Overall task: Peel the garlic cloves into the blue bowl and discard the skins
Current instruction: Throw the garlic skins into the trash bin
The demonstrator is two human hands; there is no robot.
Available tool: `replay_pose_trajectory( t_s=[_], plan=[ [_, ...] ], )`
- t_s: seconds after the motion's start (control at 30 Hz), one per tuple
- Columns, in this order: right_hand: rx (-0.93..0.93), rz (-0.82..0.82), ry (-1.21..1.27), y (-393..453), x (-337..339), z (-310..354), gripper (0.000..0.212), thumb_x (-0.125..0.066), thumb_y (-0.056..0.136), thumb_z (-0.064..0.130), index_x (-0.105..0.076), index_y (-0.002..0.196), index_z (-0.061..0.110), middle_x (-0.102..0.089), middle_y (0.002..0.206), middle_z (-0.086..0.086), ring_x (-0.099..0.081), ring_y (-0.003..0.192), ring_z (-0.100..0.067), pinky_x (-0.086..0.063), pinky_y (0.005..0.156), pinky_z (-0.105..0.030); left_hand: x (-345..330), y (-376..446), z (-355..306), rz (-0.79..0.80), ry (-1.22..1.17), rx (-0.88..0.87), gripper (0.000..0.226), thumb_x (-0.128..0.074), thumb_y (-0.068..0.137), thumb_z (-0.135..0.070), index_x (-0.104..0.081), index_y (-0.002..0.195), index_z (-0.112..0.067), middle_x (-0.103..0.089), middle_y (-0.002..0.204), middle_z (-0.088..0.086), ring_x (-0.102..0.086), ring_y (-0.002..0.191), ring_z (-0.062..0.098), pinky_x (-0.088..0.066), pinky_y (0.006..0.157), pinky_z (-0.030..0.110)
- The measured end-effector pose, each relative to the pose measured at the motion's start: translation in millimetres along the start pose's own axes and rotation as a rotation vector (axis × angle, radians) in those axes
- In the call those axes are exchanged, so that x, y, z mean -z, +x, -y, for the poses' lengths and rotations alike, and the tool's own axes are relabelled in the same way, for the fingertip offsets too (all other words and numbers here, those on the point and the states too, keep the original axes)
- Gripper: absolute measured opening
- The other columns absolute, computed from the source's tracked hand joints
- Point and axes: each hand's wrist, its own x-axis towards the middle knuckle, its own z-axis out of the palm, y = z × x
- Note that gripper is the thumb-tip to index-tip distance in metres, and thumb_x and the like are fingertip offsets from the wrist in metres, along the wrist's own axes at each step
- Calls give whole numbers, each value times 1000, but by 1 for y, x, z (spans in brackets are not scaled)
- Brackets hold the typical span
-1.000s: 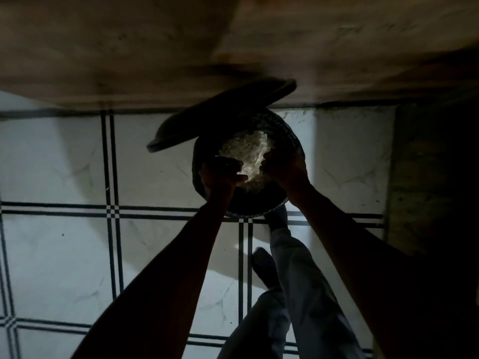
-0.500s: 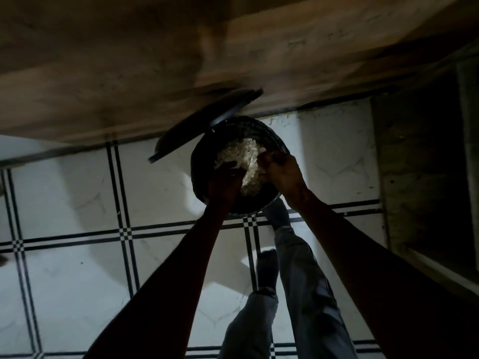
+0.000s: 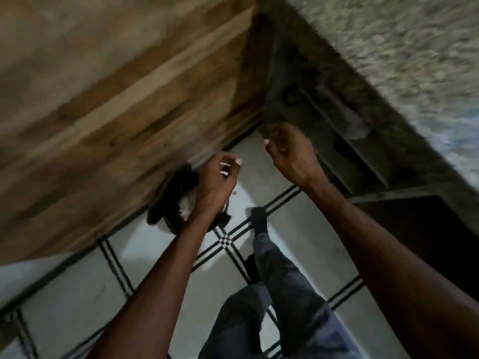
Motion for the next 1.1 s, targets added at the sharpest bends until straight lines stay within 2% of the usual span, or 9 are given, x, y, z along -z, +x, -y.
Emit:
replay_pose_trajectory(
  t_s=[0.07,0.27,0.4,0.57,0.77,0.83,0.93,1.03,1.1],
  plan=[
    [2,-154,27,-35,72,5,28,-59,105,28,-62,130,14,-64,124,-1,-63,107,-10,-56,89,-24,-27,-11,-61,71,3,-114,13,-67,100,-27,-72,108,-18,-73,100,-6,-66,90,2,-47,70,9],
    [-134,-504,89,-152,241,-9,34,-59,106,36,-61,134,18,-70,114,3,-68,100,-2,-57,76,-18,-137,-58,-214,386,-25,-420,8,-65,99,-31,-71,104,-27,-75,97,-9,-72,93,10,-58,81,27],
    [-294,-730,83,-229,316,-45,30,-62,104,34,-63,131,21,-70,111,5,-68,94,1,-55,60,-16,-228,-102,-285,553,22,-541,5,-67,99,-24,-72,98,-22,-75,88,-4,-72,83,11,-56,73,25],
    [-467,-942,68,-326,382,-114,27,-66,102,30,-67,126,18,-71,103,7,-66,84,6,-54,63,-11,-349,-157,-335,760,161,-678,8,-67,99,-22,-70,93,-27,-73,82,-4,-72,78,13,-59,70,31],
    [-627,-967,97,-399,424,-203,26,-67,101,23,-68,124,11,-71,103,1,-64,81,4,-49,59,-6,-461,-191,-344,807,325,-729,8,-70,96,-16,-75,100,-12,-73,92,1,-68,82,12,-53,72,25],
    [-680,-973,104,-410,438,-229,24,-68,100,18,-70,122,9,-71,102,-1,-66,79,-3,-51,61,-10,-488,-194,-343,834,398,-737,9,-71,94,-13,-74,102,-11,-74,96,3,-70,86,14,-57,74,29],
    [-765,-973,78,-419,455,-263,22,-69,97,13,-74,118,9,-74,99,-2,-67,80,-11,-60,77,-29,-521,-195,-341,855,485,-734,20,-70,91,-13,-72,110,-10,-70,107,8,-69,93,18,-59,83,33],
    [-803,-975,86,-425,470,-287,25,-72,95,11,-75,119,5,-74,100,-5,-65,76,-8,-45,63,-1,-541,-195,-340,863,601,-777,45,-63,81,-27,-69,122,-8,-62,116,10,-64,104,24,-57,93,38],
    [-802,-957,69,-419,477,-300,29,-77,93,16,-76,119,4,-76,101,-9,-67,80,-13,-44,66,-2,-547,-193,-338,854,673,-782,46,-65,83,-28,-68,126,-12,-58,121,6,-59,112,26,-55,96,44]
  ],
)
